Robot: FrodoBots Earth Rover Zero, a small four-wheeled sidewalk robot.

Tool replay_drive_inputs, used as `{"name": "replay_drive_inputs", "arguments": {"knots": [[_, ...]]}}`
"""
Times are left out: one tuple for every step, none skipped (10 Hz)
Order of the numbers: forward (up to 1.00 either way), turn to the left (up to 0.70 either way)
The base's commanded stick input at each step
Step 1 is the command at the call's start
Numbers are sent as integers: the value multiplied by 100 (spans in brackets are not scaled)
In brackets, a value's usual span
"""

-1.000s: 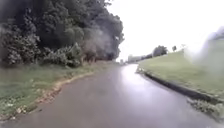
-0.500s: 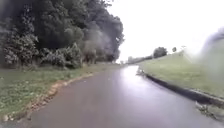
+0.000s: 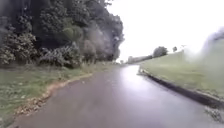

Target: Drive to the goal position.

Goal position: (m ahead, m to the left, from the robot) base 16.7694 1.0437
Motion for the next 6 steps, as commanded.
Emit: {"name": "replay_drive_inputs", "arguments": {"knots": [[45,0],[45,0],[45,0],[45,0],[45,0],[45,0]]}}
